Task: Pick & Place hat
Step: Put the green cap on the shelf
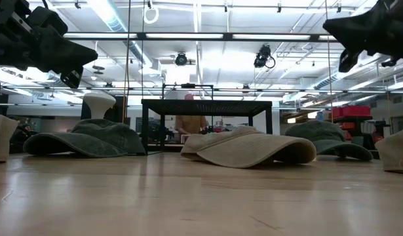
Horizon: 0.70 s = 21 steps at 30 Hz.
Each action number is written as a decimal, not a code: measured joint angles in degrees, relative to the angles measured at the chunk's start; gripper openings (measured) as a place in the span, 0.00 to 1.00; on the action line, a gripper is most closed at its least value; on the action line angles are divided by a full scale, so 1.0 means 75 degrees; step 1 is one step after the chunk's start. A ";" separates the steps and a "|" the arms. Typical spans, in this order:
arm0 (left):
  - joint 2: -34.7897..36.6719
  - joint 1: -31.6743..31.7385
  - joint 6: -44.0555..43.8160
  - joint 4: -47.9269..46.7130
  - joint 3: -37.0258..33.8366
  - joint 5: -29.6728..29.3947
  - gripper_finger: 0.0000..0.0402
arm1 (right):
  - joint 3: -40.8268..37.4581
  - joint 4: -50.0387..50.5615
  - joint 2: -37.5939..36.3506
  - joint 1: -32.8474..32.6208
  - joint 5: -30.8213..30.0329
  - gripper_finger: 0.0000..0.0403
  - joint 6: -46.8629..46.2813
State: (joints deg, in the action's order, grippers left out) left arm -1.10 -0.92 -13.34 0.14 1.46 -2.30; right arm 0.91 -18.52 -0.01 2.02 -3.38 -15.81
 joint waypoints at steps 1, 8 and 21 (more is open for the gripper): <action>-0.0001 0.0000 0.0002 0.0000 0.0000 0.0001 0.10 | 0.0002 -0.0154 0.0000 0.0000 -0.0119 0.07 0.0037; 0.0000 0.0001 0.0001 -0.0002 -0.0001 0.0000 0.10 | 0.0003 -0.1334 0.0000 0.0000 -0.0315 0.07 0.0514; -0.0001 0.0001 0.0001 -0.0001 0.0001 0.0001 0.10 | 0.0003 -0.2678 0.0000 0.0000 -0.0764 0.07 0.0193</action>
State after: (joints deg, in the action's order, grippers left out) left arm -1.10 -0.91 -13.33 0.14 1.46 -2.29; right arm 0.93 -38.61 -0.01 2.02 -9.11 -14.37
